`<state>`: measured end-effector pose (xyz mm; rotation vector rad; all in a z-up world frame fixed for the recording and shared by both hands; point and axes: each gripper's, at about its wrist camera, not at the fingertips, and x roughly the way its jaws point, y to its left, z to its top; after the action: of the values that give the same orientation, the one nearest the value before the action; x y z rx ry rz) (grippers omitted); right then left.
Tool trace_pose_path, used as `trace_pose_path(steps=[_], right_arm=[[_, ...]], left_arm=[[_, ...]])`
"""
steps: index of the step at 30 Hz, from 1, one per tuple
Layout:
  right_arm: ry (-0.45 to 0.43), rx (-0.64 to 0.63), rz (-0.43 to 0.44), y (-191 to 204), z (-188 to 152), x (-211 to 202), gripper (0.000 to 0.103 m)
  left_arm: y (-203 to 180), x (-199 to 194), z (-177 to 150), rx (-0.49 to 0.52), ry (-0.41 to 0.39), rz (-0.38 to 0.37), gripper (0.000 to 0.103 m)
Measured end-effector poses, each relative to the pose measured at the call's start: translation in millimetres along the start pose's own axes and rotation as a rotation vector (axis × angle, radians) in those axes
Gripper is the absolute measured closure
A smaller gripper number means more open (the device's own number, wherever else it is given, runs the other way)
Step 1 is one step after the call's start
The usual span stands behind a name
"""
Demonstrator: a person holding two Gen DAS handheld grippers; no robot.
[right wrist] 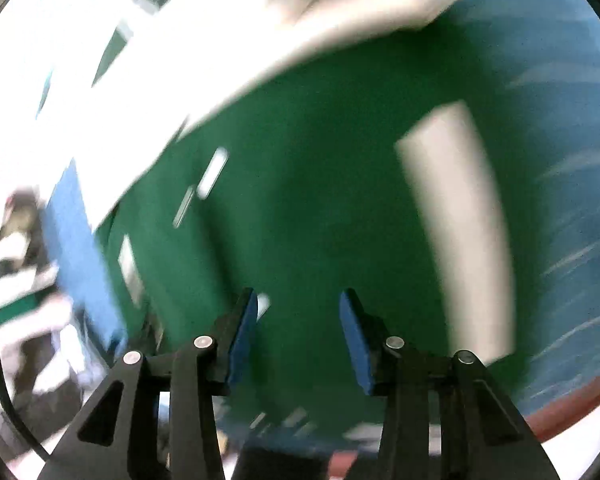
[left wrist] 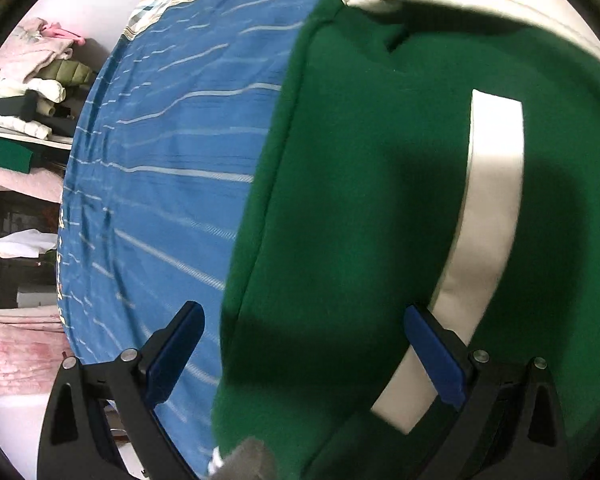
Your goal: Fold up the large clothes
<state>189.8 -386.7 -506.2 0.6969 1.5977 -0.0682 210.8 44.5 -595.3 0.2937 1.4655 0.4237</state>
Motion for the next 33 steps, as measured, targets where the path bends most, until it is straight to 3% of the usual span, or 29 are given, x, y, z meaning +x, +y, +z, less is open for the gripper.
trace_pose_path(steps=[2, 4, 6, 8, 9, 10, 11, 14, 17, 20, 23, 28, 31, 33], right_arm=[[-0.06, 0.069, -0.026, -32, 25, -15, 0.058], [-0.105, 0.119, 0.007, -61, 51, -25, 0.058], [-0.112, 0.11, 0.023, -98, 79, -32, 0.058], [-0.104, 0.101, 0.049, -110, 93, -24, 0.058], [-0.098, 0.102, 0.064, -98, 91, -10, 0.061], [-0.097, 0.115, 0.096, -101, 93, -2, 0.083], [-0.089, 0.125, 0.116, -109, 97, 2, 0.092], [-0.12, 0.159, 0.052, -119, 108, 5, 0.095], [-0.129, 0.253, 0.045, -128, 104, 8, 0.095], [-0.097, 0.156, -0.032, -111, 104, 6, 0.09], [-0.078, 0.069, -0.083, -94, 87, -8, 0.072], [-0.023, 0.047, -0.06, -84, 26, -18, 0.07], [0.08, 0.046, -0.019, -76, -23, 1, 0.07], [0.162, 0.04, -0.044, -85, -49, 25, 0.07]], left_arm=[[0, 0, 4, -0.029, -0.01, 0.015, 0.0], [-2, 0, 8, -0.048, -0.006, 0.036, 0.0], [-2, 0, 10, -0.054, 0.01, 0.051, 0.0], [-3, -2, 12, -0.069, 0.031, 0.066, 0.0], [-3, -3, 13, -0.078, 0.04, 0.075, 0.0], [-5, -5, 13, -0.082, 0.046, 0.086, 0.0], [-5, -9, 13, -0.086, 0.05, 0.102, 0.0], [-8, -29, 13, -0.103, 0.02, 0.11, 0.0], [-13, -58, 15, -0.097, -0.038, 0.108, 0.0], [-28, -80, 14, -0.075, -0.074, 0.081, 0.0], [-48, -90, 12, -0.024, -0.094, 0.029, 0.0], [-81, -95, -1, 0.054, -0.11, -0.044, 0.0], [-94, -95, -12, 0.103, -0.104, -0.063, 0.0], [-100, -91, -20, 0.134, -0.089, -0.066, 0.0]])
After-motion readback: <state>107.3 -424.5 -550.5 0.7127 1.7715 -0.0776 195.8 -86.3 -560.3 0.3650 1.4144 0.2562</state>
